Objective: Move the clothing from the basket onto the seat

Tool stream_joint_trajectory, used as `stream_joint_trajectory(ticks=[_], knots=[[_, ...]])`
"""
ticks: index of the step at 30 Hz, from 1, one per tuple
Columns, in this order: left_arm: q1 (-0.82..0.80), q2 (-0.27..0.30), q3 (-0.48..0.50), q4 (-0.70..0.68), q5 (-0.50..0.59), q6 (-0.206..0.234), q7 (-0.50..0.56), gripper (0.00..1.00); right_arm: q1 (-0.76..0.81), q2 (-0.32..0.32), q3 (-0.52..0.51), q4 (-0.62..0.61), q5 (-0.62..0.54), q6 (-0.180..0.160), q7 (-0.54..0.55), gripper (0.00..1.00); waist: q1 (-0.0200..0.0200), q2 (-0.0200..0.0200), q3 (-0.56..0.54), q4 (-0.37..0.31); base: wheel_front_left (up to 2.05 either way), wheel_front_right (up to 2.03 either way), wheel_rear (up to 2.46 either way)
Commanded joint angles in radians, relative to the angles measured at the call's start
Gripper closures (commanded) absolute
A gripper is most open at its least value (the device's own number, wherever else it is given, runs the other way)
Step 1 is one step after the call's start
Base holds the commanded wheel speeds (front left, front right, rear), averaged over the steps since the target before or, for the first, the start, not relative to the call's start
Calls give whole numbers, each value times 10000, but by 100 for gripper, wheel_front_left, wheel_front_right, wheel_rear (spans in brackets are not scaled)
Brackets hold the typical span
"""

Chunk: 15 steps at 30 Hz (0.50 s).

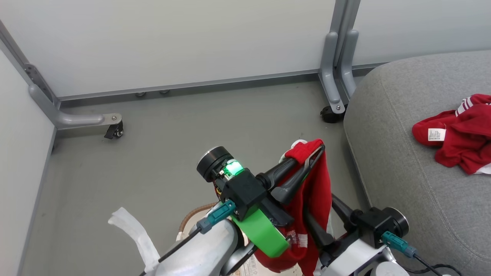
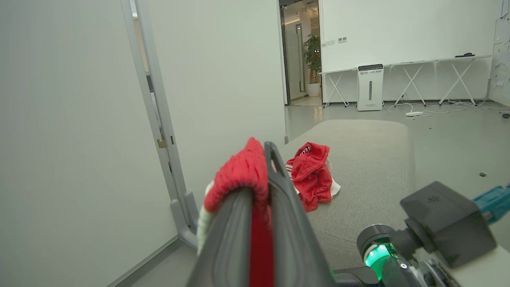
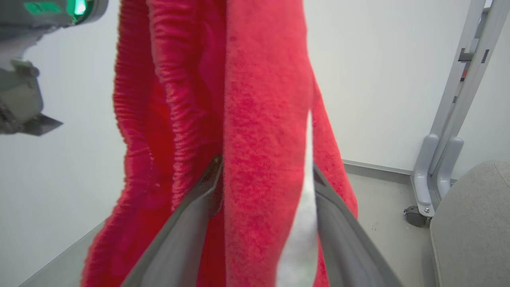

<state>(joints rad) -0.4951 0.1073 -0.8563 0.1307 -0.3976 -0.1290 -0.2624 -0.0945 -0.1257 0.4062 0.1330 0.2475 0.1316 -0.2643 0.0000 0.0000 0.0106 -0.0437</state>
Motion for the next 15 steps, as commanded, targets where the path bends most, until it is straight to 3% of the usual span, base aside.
stream_joint_trajectory(ticks=[1, 15], knots=[[-84, 59, -28, 30, -97, -32, -33, 100, -103, -70, 31, 36, 84, -18, -1, 100, 0, 0, -7, -11, 0, 0, 0], [310, 247, -142, 375, -295, -32, -33, 100, -92, -196, -92, -56, 217, -18, -1, 100, 0, 0, -1, -114, 0, 0, 0]])
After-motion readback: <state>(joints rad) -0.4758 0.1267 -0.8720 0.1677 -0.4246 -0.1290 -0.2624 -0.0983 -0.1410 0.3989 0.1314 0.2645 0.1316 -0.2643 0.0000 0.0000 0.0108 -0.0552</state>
